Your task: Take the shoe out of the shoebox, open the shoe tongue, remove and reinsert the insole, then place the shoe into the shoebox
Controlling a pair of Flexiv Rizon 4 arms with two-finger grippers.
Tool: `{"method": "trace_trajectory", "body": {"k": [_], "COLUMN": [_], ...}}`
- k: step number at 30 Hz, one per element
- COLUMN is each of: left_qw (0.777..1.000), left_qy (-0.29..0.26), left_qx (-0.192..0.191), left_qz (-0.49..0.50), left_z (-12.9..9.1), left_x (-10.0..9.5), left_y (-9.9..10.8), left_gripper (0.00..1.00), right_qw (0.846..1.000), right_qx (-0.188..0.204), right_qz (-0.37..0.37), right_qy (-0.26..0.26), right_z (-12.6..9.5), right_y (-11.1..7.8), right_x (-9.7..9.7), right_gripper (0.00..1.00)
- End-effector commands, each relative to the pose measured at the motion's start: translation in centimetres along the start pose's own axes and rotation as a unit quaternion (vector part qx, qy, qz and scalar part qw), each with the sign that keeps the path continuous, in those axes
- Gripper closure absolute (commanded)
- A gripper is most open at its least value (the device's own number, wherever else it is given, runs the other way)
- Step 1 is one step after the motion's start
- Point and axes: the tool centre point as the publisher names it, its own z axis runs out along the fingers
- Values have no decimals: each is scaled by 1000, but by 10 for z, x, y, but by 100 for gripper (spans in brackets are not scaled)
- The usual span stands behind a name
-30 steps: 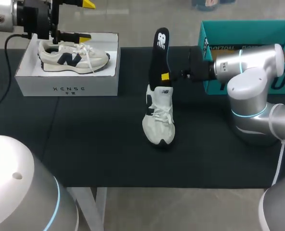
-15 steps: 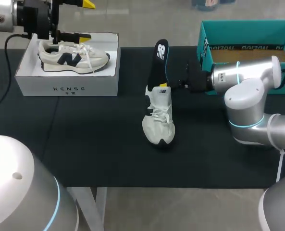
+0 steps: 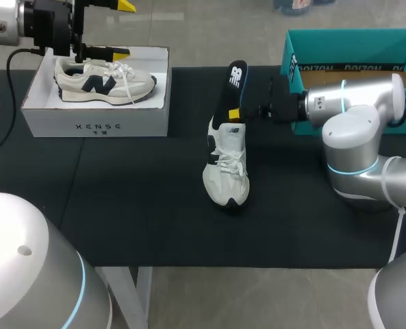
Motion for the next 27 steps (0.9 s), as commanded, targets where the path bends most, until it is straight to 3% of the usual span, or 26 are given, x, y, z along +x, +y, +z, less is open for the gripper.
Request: {"method": "trace_trajectory", "body": {"k": [1, 7, 21, 23, 24, 27], "left_qw": [1000, 1000, 1000, 1000, 1000, 1000], "left_qy": [2, 2, 2, 2, 2, 2], "left_qx": [0, 0, 0, 0, 0, 0], "left_qz": [0, 0, 0, 0, 0, 0], "left_z": [0, 0, 0, 0, 0, 0], "left_x": [0, 0, 0, 0, 0, 0], "left_y": [1, 1, 1, 1, 1, 1], "left_gripper": [0, 0, 0, 0, 0, 0], "right_qw": [1000, 1000, 997, 997, 997, 998], "right_qx": [4, 13, 71, 72, 69, 65], "right_qz": [1, 6, 40, 34, 33, 25], "right_qy": [1, 6, 15, 15, 15, 12], "right_z": [5, 8, 13, 13, 12, 12], "right_y": [5, -5, -49, -44, -40, -27], "right_x": [-4, 2, 6, 6, 4, -1], "right_gripper": [100, 100, 100, 68, 61, 60]}}
